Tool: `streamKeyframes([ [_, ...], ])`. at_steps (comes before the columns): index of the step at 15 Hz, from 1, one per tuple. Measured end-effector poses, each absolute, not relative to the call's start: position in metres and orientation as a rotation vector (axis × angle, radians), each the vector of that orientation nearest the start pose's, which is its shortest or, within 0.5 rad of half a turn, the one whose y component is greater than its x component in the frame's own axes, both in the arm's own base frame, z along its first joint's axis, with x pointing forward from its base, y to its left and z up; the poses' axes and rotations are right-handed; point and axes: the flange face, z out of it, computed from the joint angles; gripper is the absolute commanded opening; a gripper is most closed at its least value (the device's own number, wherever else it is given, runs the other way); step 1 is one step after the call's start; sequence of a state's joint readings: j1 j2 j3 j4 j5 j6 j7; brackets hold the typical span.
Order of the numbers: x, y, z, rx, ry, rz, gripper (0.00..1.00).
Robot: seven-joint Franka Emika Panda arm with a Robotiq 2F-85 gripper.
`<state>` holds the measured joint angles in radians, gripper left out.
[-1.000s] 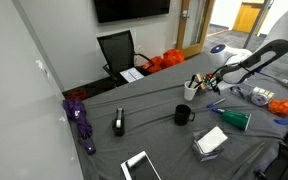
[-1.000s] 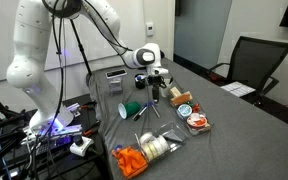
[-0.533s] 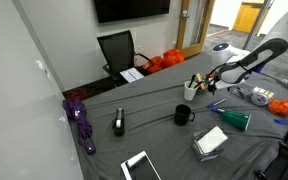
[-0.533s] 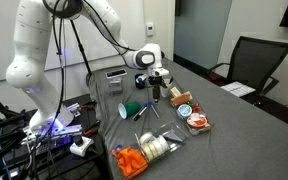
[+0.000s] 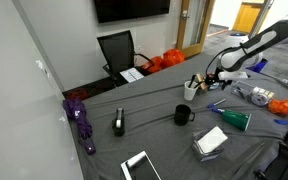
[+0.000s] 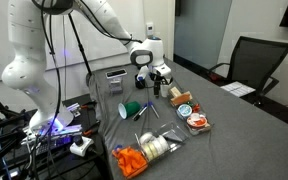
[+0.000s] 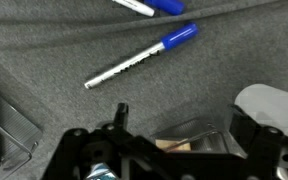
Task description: Remove the blue marker from the white cup.
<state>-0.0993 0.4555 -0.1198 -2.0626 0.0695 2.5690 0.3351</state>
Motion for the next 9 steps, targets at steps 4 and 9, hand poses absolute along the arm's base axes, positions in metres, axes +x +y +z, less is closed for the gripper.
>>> streamKeyframes([
  [4, 0.579, -0.133, 0.24, -2.939, 0.852, -0.126, 1.0],
  [9, 0.57, -0.136, 0.271, -2.898, 0.789, -0.129, 1.0],
])
